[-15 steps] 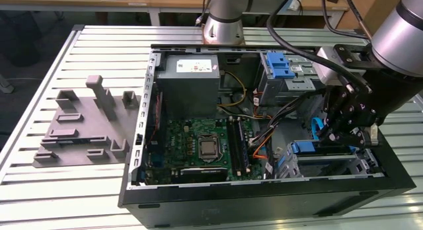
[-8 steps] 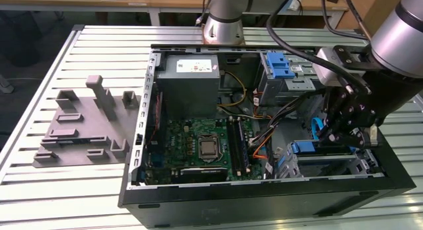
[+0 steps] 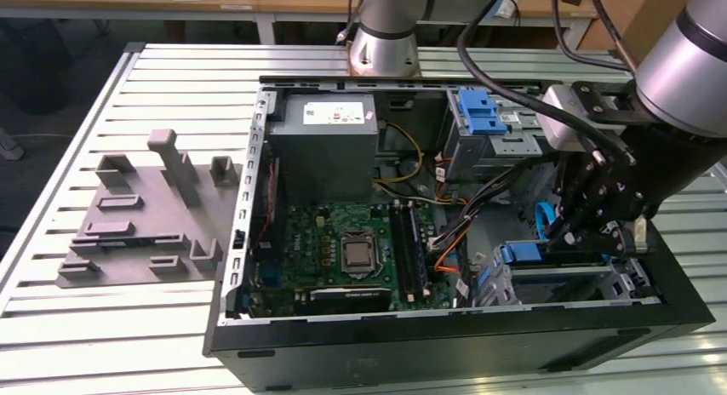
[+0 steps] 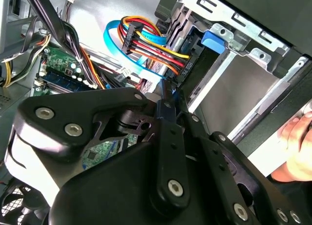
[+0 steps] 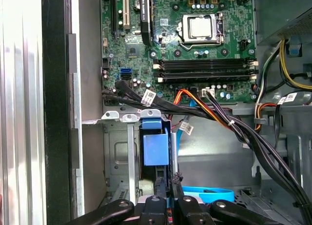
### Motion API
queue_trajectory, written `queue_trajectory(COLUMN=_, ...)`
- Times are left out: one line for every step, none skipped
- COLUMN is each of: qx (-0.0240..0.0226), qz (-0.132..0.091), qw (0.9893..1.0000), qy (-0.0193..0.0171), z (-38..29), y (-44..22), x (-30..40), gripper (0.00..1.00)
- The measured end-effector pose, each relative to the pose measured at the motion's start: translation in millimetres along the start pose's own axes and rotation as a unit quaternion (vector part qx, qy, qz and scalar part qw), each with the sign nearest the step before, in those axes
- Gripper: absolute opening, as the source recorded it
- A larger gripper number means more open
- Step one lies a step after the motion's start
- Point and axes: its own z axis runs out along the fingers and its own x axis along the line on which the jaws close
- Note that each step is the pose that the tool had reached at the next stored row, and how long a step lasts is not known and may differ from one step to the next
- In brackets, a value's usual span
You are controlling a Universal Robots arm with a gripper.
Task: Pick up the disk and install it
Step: 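Insert the second disk wire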
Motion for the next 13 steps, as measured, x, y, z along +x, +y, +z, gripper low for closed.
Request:
queue_trajectory(qx=0.0, qz=0.0, qw=1.0, qy=0.0, z=0.2, y=0.0, x=0.0, gripper=0.16)
queue_trajectory(qx=0.0, qz=0.0, qw=1.0, qy=0.0001, z=0.3, y=0.0, x=0.1, gripper=0.16)
queue_trajectory(qx=0.0, qz=0.0, qw=1.0, qy=0.0001, z=0.4, y=0.0, x=0.1, gripper=0.16)
queue_trajectory(qx=0.0, qz=0.0, qw=1.0, qy=0.0, z=0.4, y=-0.1, x=0.1, gripper=0.16)
queue_trajectory(qx=0.0, qz=0.0, qw=1.0, qy=0.0, z=0.5, y=0.0, x=0.2, gripper=0.16)
queue_trajectory(qx=0.0, qz=0.0, qw=1.0, qy=0.0, z=0.5, y=0.0, x=0.2, gripper=0.16)
queue_trajectory(qx=0.0, qz=0.0, qw=1.0, qy=-0.0001, z=0.6, y=-0.1, x=0.2, gripper=0.16)
queue_trajectory(qx=0.0, qz=0.0, qw=1.0, qy=-0.0001, z=0.6, y=-0.1, x=0.2, gripper=0.16)
queue_trajectory(qx=0.0, qz=0.0, qw=1.0, qy=-0.0001, z=0.6, y=-0.1, x=0.2, gripper=0.16)
queue_trajectory(qx=0.0, qz=0.0, qw=1.0, qy=-0.0001, z=0.6, y=-0.1, x=0.2, gripper=0.16)
queue_trajectory(qx=0.0, qz=0.0, qw=1.0, qy=-0.0001, z=0.6, y=-0.1, x=0.2, gripper=0.16)
queue_trajectory(qx=0.0, qz=0.0, qw=1.0, qy=-0.0002, z=0.7, y=-0.1, x=0.3, gripper=0.16)
queue_trajectory(qx=0.0, qz=0.0, qw=1.0, qy=-0.0002, z=0.8, y=-0.1, x=0.3, gripper=0.17)
